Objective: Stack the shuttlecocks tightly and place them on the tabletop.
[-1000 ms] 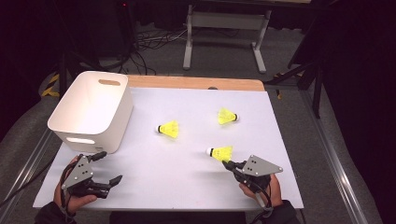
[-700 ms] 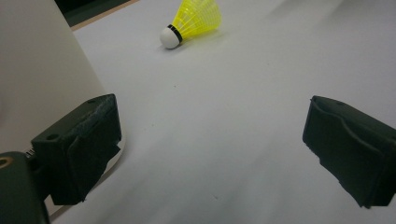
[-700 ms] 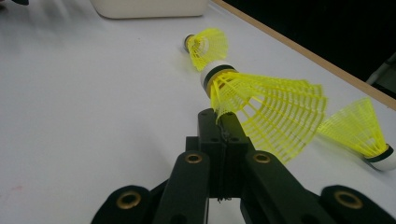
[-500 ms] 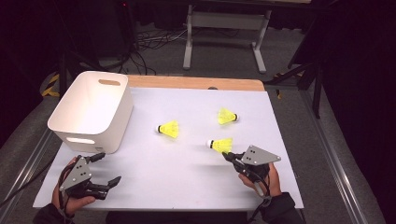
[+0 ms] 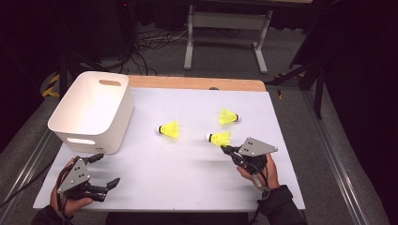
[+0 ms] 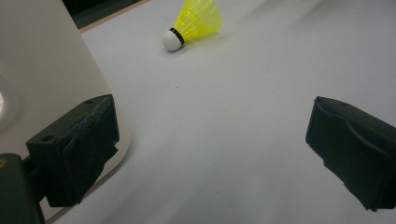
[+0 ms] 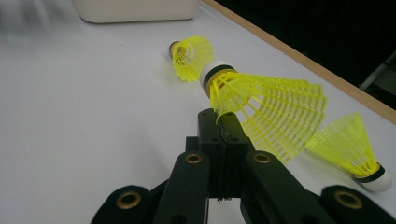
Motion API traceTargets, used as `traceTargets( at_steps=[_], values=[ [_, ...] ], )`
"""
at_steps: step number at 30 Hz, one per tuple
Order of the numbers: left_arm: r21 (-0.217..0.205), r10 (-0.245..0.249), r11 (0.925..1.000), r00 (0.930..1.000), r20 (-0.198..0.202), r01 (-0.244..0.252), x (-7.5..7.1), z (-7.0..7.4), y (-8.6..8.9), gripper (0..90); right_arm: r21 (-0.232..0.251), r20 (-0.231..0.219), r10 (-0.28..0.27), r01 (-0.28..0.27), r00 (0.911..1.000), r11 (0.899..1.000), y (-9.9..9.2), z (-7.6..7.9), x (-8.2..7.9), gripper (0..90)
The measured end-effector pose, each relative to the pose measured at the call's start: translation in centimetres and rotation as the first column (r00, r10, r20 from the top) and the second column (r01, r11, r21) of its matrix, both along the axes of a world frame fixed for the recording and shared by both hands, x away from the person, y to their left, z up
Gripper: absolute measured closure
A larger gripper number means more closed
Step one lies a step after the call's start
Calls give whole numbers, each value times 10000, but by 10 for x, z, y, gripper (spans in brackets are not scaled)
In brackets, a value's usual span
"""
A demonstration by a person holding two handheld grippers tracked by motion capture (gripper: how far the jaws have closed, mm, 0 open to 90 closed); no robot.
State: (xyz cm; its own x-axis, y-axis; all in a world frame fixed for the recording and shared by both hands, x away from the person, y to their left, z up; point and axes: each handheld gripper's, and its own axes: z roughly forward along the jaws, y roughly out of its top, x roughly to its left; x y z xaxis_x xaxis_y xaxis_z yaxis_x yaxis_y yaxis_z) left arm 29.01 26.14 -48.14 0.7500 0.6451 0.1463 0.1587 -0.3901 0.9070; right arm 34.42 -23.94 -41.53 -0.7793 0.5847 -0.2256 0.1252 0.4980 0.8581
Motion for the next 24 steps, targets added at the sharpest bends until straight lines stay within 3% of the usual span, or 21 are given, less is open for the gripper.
traceTargets(
  at_steps=[24],
  values=[
    [5, -188, 9998, 9998, -14, 188, 0, -1, 0, 25, -173, -343, 120, -126, 9993, 9998, 21, -2, 25, 900]
  ],
)
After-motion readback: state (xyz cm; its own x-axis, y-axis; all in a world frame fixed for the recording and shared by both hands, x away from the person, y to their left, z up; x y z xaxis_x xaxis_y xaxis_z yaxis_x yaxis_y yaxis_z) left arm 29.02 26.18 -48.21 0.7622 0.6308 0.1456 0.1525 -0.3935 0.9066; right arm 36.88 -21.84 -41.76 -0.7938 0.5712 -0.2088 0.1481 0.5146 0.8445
